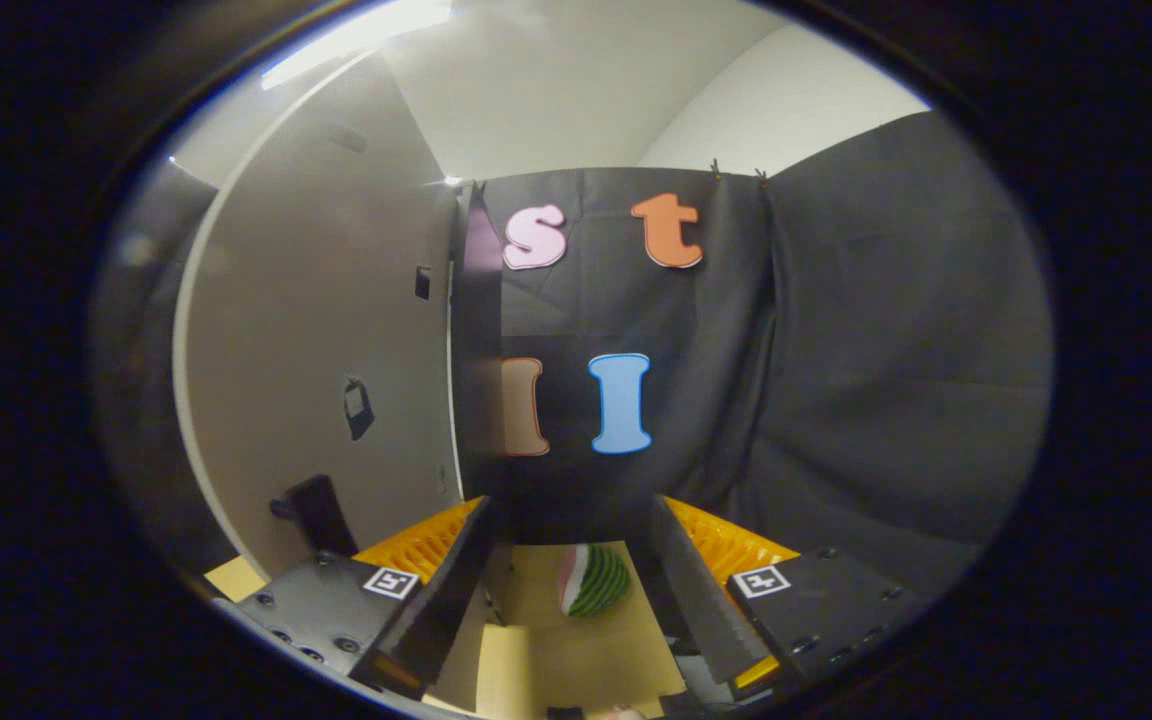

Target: Open the shoe cabinet door, grab the shoes and put them into the shoe cabinet, then close the shoe cabinet door.

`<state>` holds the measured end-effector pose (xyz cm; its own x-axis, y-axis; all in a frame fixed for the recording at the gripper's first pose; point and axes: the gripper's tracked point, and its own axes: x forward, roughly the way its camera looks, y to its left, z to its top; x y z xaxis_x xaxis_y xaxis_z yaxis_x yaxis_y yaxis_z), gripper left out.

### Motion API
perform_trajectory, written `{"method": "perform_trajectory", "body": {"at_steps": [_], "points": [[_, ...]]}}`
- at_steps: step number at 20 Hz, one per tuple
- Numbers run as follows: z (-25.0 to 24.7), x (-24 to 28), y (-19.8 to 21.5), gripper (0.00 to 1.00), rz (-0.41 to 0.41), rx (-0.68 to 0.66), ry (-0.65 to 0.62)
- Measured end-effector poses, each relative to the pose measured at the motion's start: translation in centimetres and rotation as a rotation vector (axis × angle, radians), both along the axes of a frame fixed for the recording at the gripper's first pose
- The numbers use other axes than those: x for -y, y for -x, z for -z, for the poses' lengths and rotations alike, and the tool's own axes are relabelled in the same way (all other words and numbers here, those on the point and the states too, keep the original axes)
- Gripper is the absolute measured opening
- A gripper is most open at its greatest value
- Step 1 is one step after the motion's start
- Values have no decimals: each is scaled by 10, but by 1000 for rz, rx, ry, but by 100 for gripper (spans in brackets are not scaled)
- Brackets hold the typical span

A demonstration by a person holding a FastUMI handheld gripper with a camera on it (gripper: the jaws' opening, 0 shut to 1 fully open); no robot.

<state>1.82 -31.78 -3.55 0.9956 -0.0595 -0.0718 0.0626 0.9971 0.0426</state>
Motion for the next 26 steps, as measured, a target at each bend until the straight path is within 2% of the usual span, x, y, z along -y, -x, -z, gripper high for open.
{"method": "perform_trajectory", "body": {"at_steps": [6, 11, 19, 26], "points": [[17, -18, -41, 98, -73, -33, 9], [16, -41, -47, 97, -110, -26, 51], [18, -50, -42, 92, -47, -39, 21], [17, -115, -42, 92, -49, -32, 46]]}}
